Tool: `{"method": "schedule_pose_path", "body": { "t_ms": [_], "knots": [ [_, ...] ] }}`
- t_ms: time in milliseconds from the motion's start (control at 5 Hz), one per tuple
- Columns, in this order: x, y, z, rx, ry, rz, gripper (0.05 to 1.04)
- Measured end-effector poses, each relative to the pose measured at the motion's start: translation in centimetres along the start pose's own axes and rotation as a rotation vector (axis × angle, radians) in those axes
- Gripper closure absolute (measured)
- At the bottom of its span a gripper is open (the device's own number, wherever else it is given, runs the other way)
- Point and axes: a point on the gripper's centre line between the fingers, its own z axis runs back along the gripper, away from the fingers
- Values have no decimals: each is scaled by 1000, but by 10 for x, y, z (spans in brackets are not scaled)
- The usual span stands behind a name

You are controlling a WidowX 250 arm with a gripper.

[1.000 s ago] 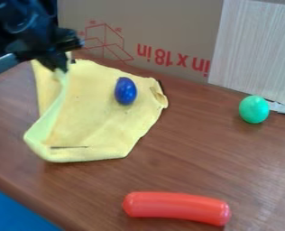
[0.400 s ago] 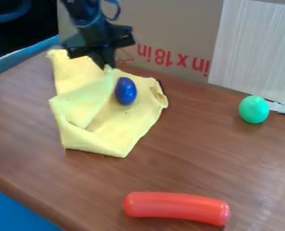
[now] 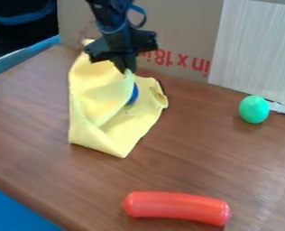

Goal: Fold the cloth from bottom left to top right

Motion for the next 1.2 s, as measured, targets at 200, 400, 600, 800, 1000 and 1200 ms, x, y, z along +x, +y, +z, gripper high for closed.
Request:
{"method": "schedule_pose_path", "body": {
  "t_ms": [200,400,600,800,1000,1200],
  "knots": [
    [-2,-8,-5,9,-2,-16,975],
    [2,-15,-4,20,6,-10,797],
    [5,-17,-3,25,22,-12,490],
    [11,-22,1,29,53,-19,195],
    [22,-27,7,14,185,-99,79],
    [31,-29,16,-34,319,-189,83]
  ]
}}
